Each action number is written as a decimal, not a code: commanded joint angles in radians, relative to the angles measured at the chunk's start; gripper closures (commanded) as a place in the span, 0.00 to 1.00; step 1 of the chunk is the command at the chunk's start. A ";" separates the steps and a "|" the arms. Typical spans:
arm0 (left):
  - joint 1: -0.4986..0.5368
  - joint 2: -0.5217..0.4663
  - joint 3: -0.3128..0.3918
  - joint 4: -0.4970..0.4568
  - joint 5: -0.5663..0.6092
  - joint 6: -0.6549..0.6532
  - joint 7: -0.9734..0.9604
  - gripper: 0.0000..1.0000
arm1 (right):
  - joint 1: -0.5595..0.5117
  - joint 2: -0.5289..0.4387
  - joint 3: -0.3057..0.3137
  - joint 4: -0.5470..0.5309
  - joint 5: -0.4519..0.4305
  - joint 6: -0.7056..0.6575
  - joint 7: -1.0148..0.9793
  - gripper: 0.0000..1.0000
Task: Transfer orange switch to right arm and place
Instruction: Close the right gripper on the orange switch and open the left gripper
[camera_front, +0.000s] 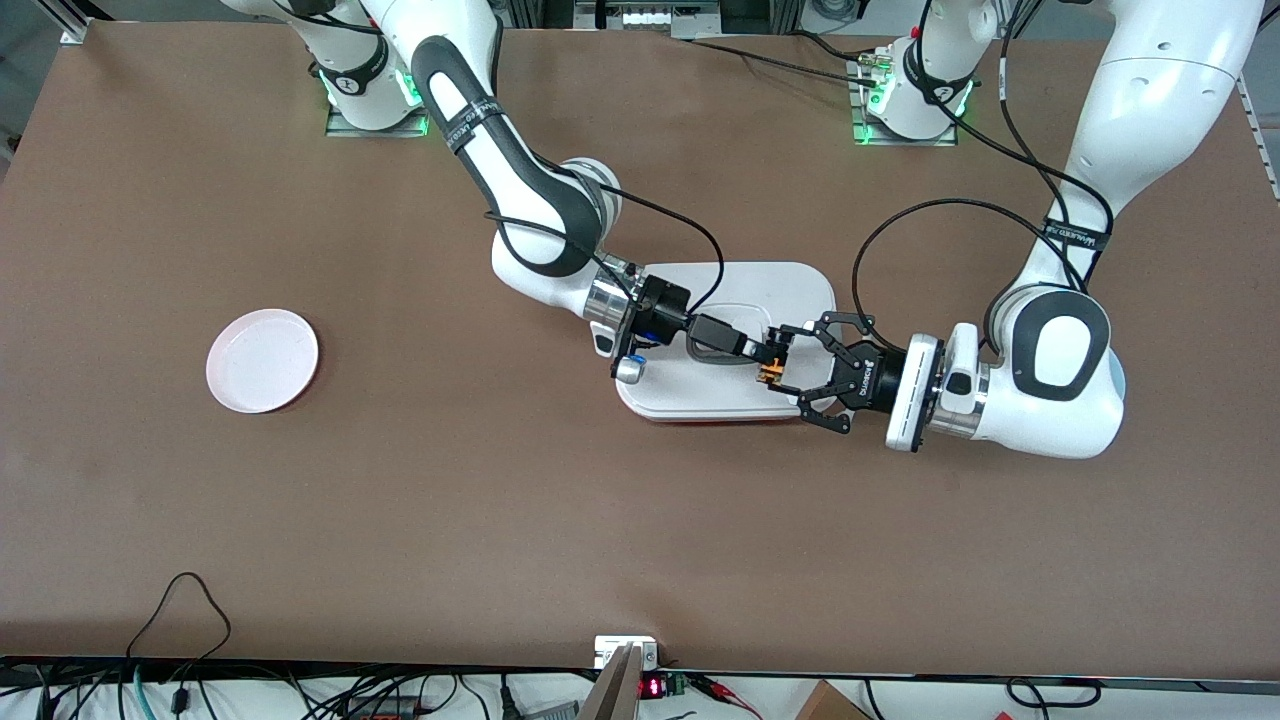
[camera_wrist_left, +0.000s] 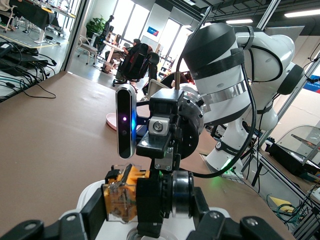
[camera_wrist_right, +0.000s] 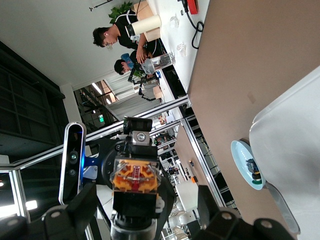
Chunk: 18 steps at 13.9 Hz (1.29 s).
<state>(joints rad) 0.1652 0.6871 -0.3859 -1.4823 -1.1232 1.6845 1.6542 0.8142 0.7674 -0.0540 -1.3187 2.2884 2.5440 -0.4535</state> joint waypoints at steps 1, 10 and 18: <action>-0.001 -0.008 -0.002 -0.013 -0.040 0.007 0.033 0.66 | 0.013 0.027 -0.010 0.052 0.022 0.025 -0.004 0.17; -0.001 -0.008 -0.001 -0.013 -0.040 0.007 0.032 0.66 | 0.019 0.032 -0.012 0.065 0.020 0.039 -0.011 1.00; 0.011 -0.011 0.005 -0.013 -0.017 -0.028 -0.006 0.00 | 0.011 0.013 -0.017 0.058 0.014 0.038 -0.011 1.00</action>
<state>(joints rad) 0.1678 0.6876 -0.3850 -1.4863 -1.1255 1.6813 1.6512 0.8184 0.7768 -0.0618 -1.2886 2.2904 2.5639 -0.4701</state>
